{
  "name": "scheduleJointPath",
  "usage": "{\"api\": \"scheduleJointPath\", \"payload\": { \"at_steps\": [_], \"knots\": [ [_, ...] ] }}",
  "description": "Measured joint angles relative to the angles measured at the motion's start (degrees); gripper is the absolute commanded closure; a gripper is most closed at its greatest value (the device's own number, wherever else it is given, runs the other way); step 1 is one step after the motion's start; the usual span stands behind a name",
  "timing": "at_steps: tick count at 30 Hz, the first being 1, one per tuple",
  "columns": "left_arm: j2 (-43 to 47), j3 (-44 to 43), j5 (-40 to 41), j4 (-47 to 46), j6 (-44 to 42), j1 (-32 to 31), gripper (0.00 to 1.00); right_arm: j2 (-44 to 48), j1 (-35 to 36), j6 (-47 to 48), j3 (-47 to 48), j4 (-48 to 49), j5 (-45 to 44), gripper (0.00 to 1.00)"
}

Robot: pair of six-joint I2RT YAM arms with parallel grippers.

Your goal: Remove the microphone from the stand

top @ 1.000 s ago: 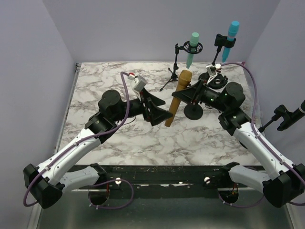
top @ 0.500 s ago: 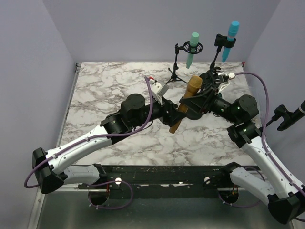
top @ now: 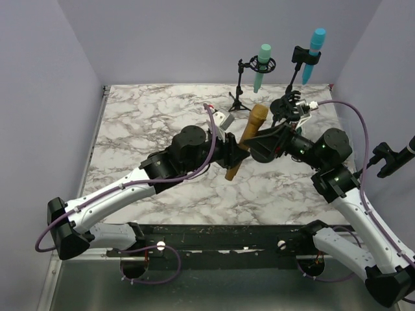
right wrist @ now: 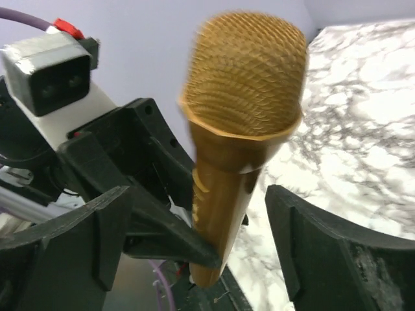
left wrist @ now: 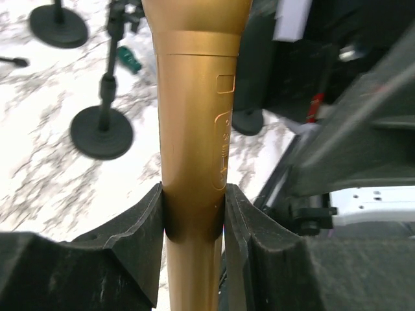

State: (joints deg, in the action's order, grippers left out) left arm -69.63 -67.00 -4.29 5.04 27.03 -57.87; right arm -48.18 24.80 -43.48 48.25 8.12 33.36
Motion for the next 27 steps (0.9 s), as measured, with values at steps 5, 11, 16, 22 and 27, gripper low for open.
{"api": "scheduleJointPath", "payload": {
  "at_steps": [5,11,16,22,27],
  "knots": [
    [1.0,0.0,2.0,7.0,1.4,4.5,1.00,0.0,0.0,5.9,6.8,-10.3,-4.9,0.00],
    [3.5,3.3,-2.3,12.7,4.5,20.9,1.00,1.1,0.0,12.0,11.9,-18.8,-11.9,0.00],
    [-10.2,-6.0,-4.6,23.6,3.6,33.8,1.00,5.3,0.0,14.5,11.4,-23.1,-18.7,0.00],
    [-36.2,-28.3,-2.3,34.6,-3.4,41.7,1.00,9.8,0.0,16.3,11.6,-25.3,-23.9,0.00],
    [-55.7,-52.8,1.8,47.1,-8.2,45.3,1.00,12.4,0.0,18.0,11.7,-28.0,-29.0,0.00]
  ]
}}
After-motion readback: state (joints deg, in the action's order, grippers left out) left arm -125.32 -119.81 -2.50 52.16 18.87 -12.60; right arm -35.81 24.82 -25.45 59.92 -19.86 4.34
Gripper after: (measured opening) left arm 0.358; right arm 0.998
